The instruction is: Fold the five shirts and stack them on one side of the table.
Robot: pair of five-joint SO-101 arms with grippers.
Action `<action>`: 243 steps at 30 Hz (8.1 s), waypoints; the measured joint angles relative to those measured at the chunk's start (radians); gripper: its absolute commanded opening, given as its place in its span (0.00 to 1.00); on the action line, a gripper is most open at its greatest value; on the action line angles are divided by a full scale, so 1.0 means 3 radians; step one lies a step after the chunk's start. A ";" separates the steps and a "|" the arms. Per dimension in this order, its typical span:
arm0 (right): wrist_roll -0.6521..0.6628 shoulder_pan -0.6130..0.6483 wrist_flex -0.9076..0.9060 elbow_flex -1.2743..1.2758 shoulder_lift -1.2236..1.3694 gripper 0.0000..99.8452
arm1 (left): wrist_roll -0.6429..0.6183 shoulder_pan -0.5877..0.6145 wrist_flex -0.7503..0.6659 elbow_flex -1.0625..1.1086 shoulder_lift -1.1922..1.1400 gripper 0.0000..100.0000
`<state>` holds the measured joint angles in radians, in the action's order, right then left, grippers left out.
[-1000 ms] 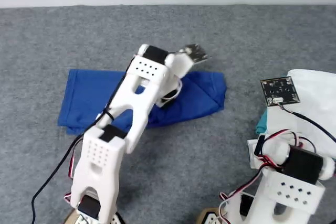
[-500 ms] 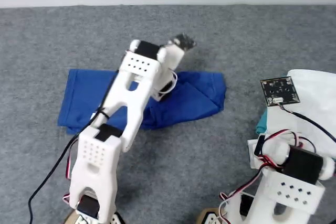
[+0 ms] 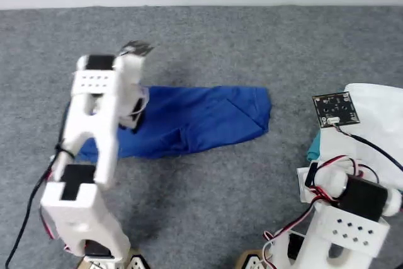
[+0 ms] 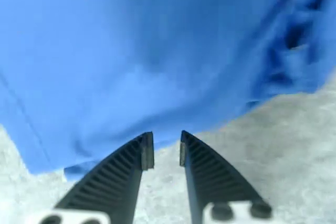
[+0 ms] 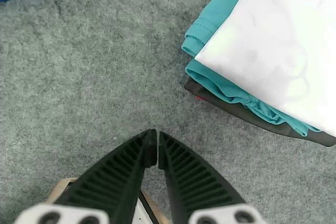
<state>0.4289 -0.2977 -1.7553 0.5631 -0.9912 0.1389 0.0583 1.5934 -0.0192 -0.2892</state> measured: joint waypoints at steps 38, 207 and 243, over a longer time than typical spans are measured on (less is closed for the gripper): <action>0.0000 0.0000 0.0000 0.0000 0.0000 0.02 | 0.0066 0.0941 -0.0854 0.0869 0.0578 0.26; 0.0000 0.0148 0.0445 0.0159 0.0015 0.02 | -0.0138 -0.0701 0.0455 -0.3350 -0.1770 0.01; -0.1079 0.1908 0.2174 0.0159 0.2823 0.14 | -0.0138 0.0690 0.0471 -0.0711 0.1161 0.01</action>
<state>0.1051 0.2746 -1.1032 0.6107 -0.1442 0.0974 0.2654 1.7346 -0.2325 0.0591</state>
